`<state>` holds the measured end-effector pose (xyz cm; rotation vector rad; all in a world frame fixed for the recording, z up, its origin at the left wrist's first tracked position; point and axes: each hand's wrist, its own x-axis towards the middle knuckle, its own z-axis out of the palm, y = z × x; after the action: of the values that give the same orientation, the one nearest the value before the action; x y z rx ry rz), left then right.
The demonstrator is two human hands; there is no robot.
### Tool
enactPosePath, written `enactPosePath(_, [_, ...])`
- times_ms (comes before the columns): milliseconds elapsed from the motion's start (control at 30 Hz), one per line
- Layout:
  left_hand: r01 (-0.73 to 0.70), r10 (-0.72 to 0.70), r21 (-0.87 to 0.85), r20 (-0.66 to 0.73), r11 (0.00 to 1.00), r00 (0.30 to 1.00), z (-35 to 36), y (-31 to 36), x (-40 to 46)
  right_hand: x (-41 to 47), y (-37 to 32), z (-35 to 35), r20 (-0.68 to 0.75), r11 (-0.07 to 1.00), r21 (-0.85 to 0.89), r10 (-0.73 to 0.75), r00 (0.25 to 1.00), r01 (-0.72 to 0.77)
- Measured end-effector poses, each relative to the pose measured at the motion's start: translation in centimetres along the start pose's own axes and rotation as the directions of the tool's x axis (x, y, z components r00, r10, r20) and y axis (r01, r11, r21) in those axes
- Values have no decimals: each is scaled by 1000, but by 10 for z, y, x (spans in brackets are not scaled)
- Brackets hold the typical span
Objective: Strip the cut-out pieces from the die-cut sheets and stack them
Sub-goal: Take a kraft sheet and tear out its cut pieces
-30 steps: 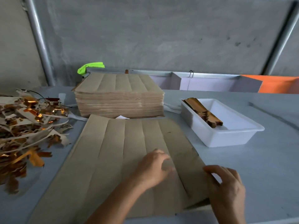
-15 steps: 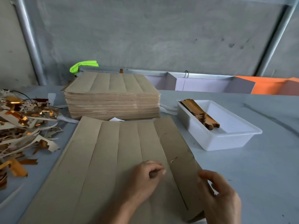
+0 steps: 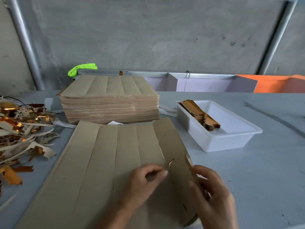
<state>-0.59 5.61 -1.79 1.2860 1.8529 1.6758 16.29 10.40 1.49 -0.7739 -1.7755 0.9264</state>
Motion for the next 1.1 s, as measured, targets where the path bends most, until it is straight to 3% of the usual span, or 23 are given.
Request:
enactPosePath(100, [22, -17, -134, 35, 991, 999, 1, 9, -3, -9, -12, 18, 153, 988, -39, -143, 978, 150])
enactPosePath(200, [94, -88, -200, 40, 975, 995, 0, 12, -4, -15, -17, 30, 217, 965, -89, -225, 950, 249])
enactPosePath(400, [171, -159, -231, 72, 958, 985, -2, 16, -4, -15, -15, 25, 171, 925, -170, -313, 934, 341])
enactPosePath(600, [199, -177, -221, 112, 955, 978, -2, 19, -7, -8, -11, 8, 80, 832, -414, -371, 925, 369])
enactPosePath(733, [216, -200, -146, 115, 965, 973, 6, 21, -7, -3, -6, -8, 25, 918, -319, -242, 970, 237])
enactPosePath(833, [60, -83, 130, 174, 990, 981, 10, 17, -8, 2, 9, -25, -59, 933, -357, -66, 996, 40])
enactPosePath(933, [-136, 47, 342, 256, 930, 966, 13, 13, -11, 3, 29, -41, -21, 887, -438, 151, 988, -145])
enactPosePath(1000, [-221, 59, 434, 355, 874, 933, 14, 15, -16, -2, 34, -44, -18, 824, -520, 254, 967, -226])
enactPosePath(1100, [-305, 17, 596, 440, 743, 898, 17, 15, -24, -10, 39, -41, -24, 767, -606, 249, 968, -212])
